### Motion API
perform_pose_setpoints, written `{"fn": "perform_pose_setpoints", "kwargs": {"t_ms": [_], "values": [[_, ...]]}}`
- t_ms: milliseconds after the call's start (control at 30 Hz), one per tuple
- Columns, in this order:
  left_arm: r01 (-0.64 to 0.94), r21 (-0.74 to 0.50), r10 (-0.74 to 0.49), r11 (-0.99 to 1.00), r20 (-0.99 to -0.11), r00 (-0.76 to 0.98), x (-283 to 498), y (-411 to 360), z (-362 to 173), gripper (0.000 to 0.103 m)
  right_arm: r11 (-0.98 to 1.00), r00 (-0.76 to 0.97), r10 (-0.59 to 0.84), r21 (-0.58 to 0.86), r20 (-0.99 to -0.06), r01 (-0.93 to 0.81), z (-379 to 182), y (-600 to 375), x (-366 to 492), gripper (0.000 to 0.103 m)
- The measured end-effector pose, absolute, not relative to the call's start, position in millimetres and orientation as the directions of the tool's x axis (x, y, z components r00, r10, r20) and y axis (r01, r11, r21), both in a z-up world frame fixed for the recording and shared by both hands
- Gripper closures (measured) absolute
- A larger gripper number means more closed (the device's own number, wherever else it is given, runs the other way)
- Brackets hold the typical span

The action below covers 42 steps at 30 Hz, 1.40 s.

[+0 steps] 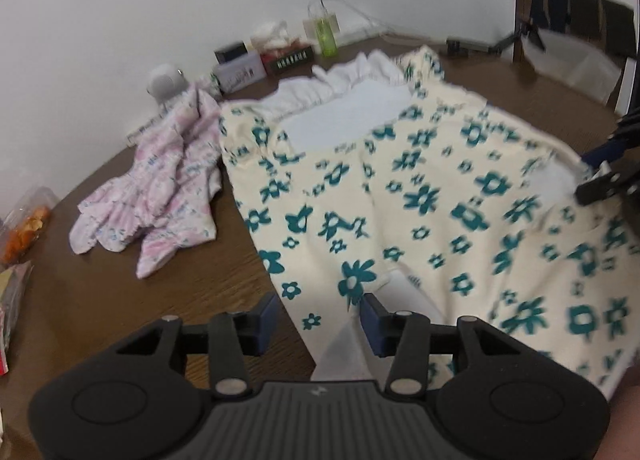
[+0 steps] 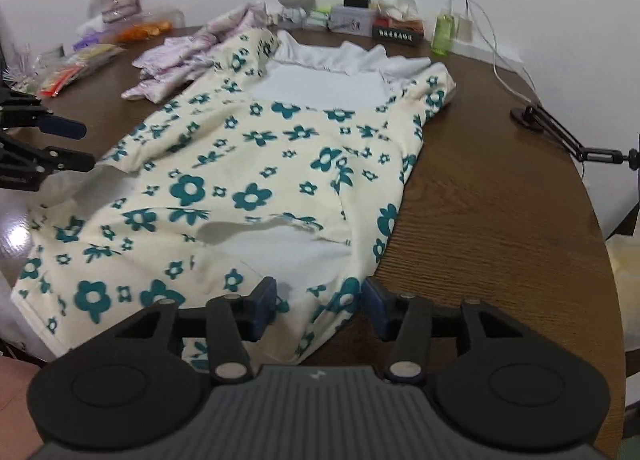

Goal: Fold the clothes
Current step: 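Smooth the cream dress with both open grippers, then lift them away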

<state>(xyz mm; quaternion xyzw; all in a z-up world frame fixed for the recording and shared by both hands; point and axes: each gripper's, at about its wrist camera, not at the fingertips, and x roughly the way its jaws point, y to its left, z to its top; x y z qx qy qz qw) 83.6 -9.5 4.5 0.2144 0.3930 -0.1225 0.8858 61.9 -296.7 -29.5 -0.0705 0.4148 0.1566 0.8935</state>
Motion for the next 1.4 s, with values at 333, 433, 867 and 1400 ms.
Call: {"fn": "perform_pose_setpoints", "kwargs": {"t_ms": [333,433,867,1400], "values": [[0.432,0.278,-0.071,0.858,-0.769,0.635,78.7,-12.8,-12.6,0.101,0.94,0.589,0.139,-0.081,-0.796,-0.332,-27.8,-323.6,59.2,0.099],[0.468,0.27,-0.1,0.842,-0.773,0.626,67.9,-21.9,-13.9,0.101,0.945,0.582,0.112,-0.095,-0.806,-0.312,-25.8,-335.5,64.5,0.099],[0.483,0.231,-0.156,0.844,-0.757,0.634,73.9,-32.1,-9.7,0.066,0.948,0.621,0.165,-0.051,-0.766,-0.315,-13.6,-339.0,79.5,0.061],[0.5,0.182,-0.21,0.847,-0.75,0.627,88.0,-43.0,-22.7,0.097,0.961,0.631,0.048,-0.138,-0.774,-0.242,-29.0,-351.1,93.3,0.1]]}}
